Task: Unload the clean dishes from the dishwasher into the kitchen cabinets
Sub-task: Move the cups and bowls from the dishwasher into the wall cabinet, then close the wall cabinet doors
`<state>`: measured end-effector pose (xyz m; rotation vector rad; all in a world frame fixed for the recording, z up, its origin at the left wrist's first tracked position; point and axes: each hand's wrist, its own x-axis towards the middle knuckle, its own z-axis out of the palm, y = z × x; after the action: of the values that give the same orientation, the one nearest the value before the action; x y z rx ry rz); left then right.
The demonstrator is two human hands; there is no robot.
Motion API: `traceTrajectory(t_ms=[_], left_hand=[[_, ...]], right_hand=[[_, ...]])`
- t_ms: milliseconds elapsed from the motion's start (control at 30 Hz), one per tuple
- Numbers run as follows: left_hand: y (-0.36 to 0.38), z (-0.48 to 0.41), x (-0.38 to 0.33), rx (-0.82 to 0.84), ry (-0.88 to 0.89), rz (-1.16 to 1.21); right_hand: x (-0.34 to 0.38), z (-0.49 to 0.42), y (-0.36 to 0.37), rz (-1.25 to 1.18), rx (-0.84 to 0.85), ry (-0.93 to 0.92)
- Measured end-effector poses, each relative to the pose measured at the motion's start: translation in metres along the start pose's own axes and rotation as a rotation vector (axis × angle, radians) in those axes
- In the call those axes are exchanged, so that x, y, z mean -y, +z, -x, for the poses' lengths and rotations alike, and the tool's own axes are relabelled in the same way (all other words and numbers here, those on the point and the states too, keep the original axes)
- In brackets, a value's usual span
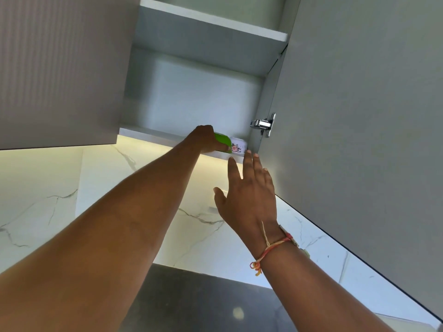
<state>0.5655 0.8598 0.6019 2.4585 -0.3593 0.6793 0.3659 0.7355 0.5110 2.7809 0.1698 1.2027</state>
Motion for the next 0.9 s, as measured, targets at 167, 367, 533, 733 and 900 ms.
traceTrajectory(t_ms=[167,367,533,733,900], left_hand=[[0.002,-0.015,-0.004,0.083,0.001,-0.099],[0.009,-0.014,-0.007,0.016,-0.027,-0.273],[0.009,0.020,-0.007,-0.123,-0.050,-0.181],[-0.003,0.112,-0.020,-0.463,0.152,-0.002],[-0.026,0.221,-0.066,-0.683,0.341,0.162]], right_hand=[[-0.008,-0.002,0.004,0.003,-0.015,0.003],[-0.007,0.009,-0.001,-0.020,-0.019,-0.029],[-0.006,0.031,-0.014,-0.025,-0.085,-0.049],[-0.011,0.086,-0.033,-0.207,-0.139,-0.100],[-0.020,0.152,-0.057,-0.926,-0.028,0.121]])
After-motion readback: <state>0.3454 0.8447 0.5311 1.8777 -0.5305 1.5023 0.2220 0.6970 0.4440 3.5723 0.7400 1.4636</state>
